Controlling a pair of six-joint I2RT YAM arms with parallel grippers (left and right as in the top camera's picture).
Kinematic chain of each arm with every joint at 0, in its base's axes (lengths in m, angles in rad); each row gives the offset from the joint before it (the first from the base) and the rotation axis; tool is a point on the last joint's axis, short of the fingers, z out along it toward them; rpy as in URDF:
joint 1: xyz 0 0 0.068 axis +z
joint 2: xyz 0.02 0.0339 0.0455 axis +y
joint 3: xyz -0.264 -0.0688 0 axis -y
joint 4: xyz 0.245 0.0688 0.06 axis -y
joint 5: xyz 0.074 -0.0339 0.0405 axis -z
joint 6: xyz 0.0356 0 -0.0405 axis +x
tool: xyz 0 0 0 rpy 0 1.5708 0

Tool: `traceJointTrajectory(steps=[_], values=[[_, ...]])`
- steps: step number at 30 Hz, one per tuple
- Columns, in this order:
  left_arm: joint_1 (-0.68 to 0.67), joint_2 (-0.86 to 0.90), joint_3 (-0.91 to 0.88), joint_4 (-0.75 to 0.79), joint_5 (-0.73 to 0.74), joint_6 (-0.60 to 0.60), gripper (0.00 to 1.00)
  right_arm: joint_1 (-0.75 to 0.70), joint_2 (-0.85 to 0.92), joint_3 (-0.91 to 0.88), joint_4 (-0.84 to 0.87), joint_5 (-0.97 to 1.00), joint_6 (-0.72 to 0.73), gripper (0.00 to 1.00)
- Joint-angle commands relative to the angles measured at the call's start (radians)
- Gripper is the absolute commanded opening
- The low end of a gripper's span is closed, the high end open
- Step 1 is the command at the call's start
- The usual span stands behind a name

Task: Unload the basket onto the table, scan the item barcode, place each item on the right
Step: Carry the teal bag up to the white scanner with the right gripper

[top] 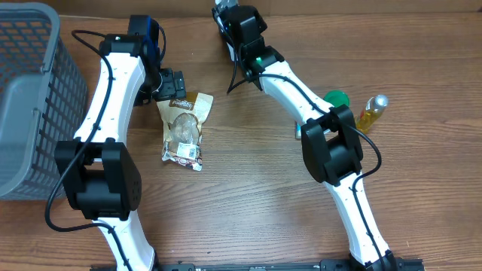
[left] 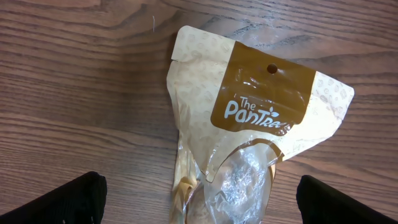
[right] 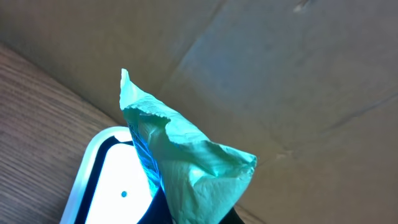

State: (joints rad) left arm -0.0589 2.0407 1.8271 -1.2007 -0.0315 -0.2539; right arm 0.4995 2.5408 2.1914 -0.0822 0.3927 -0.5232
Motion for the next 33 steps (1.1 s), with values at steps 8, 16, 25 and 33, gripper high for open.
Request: traceJointTrajectory(steps=[8, 16, 25, 33], values=[[-0.003, 0.001, 0.014, 0.001, -0.008, 0.014, 0.99, 0.031, 0.003, 0.002, -0.044, -0.013, 0.03, 0.04], [-0.003, 0.001, 0.014, 0.002, -0.009, 0.014, 1.0, 0.031, 0.003, 0.002, -0.094, -0.013, 0.092, 0.08], [-0.003, 0.001, 0.014, 0.002, -0.008, 0.014, 1.0, 0.016, -0.072, 0.003, -0.109, -0.012, 0.158, 0.06], [-0.003, 0.001, 0.014, 0.002, -0.008, 0.014, 1.0, 0.015, -0.278, 0.003, -0.316, -0.014, 0.158, 0.05]])
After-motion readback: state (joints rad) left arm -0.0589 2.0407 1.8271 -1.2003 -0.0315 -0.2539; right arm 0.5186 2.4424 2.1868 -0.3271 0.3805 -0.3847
